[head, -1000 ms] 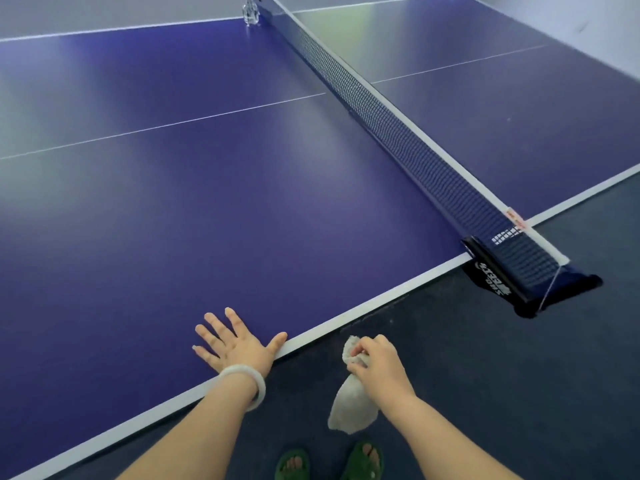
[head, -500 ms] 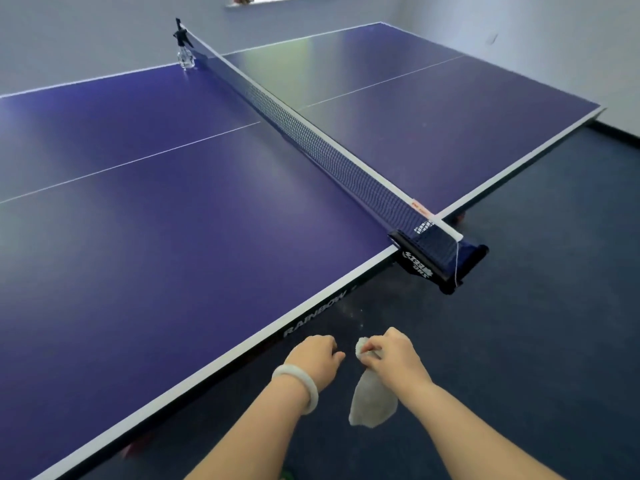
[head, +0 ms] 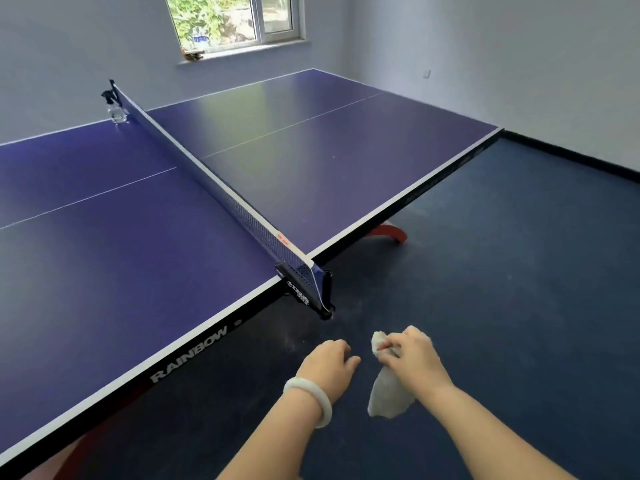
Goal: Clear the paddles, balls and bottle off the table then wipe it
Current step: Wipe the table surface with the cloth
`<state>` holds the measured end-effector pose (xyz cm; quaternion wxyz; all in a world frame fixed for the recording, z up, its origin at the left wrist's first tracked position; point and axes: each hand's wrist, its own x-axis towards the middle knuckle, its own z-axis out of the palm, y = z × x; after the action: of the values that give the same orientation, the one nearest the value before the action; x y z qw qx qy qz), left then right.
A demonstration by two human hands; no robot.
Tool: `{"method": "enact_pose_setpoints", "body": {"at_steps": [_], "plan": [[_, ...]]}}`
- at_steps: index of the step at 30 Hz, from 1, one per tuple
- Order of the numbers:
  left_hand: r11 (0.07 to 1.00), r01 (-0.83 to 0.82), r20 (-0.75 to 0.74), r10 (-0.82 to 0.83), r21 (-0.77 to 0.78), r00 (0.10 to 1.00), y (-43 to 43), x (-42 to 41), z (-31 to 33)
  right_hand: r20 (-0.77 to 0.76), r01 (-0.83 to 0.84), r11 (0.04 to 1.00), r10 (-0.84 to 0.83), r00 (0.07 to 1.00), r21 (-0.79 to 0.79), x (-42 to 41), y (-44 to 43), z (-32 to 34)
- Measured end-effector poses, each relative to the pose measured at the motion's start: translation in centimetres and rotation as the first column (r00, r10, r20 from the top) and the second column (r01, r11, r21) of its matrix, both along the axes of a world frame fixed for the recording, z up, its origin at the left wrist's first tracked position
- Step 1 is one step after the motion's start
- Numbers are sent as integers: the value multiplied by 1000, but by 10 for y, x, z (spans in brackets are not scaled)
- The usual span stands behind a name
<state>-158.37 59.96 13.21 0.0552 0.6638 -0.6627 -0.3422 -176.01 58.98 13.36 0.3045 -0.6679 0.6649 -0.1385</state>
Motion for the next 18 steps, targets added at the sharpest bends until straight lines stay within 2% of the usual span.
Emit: {"method": "enact_pose_setpoints", "body": {"at_steps": [6,8,11,14,18], "plan": [[998,-61,-118,61,-1,991,-49,-72,13,151,26,998,-17,988,-56,-57,-45,3],[996,-90,-121,90,2,989,-73,-89,13,147,9,998,1,989,-67,-68,-66,1],[980,-188,-210,199,69,957,-118,-108,6,141,-10,998,19,990,-63,-82,-109,0],[937,-305,-336,346,169,876,-173,-117,0,176,-26,999,32,984,-33,-87,-164,3],[847,-427,-516,531,316,673,-231,-116,0,156,-105,994,103,982,5,-85,-231,5]]}}
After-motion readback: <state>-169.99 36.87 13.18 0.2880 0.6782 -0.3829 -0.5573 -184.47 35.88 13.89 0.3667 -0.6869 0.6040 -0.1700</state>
